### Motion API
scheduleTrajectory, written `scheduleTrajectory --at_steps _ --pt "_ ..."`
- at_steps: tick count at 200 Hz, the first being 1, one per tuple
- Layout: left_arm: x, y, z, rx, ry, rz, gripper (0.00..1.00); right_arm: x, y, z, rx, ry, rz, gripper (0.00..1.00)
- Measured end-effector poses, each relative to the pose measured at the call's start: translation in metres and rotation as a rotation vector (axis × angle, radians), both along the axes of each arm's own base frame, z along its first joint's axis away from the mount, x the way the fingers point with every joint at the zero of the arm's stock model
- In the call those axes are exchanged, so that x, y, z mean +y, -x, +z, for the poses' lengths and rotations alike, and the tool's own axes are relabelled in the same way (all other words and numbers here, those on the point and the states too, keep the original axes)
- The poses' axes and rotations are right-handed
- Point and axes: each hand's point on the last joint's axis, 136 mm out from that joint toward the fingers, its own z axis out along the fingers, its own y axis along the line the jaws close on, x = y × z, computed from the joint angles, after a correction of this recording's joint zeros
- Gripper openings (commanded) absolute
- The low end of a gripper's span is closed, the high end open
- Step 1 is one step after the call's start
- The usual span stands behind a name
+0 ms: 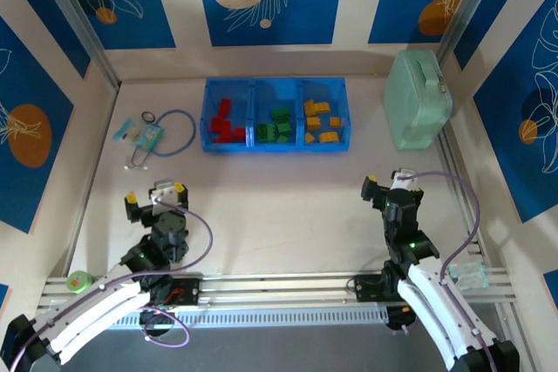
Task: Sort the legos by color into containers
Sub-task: Reset both arms
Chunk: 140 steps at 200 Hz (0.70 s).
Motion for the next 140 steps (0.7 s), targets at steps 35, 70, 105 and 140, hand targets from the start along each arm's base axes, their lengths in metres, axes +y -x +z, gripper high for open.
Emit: scheduleTrajectory --at_steps 35,70,105,140 --pt "0.004 -0.003 -0.002 -0.011 0.000 0.016 1.00 -0.006 -0.008 -0.002 -0.003 -0.012 -0.030 0.99" --pt "0.010 -0.007 0.000 -0.024 0.019 0.033 1.00 -0.010 -0.017 -0.003 -0.015 -0.021 -0.048 0.99" --pt "0.017 -0.015 -0.005 -0.011 0.030 0.051 1.00 -0.015 -0.026 -0.015 0.016 -0.023 -0.070 0.99" --pt "0.021 -0.025 -0.015 0.013 0.045 0.061 1.00 -0.014 -0.034 -0.031 0.062 -0.019 -0.069 0.99"
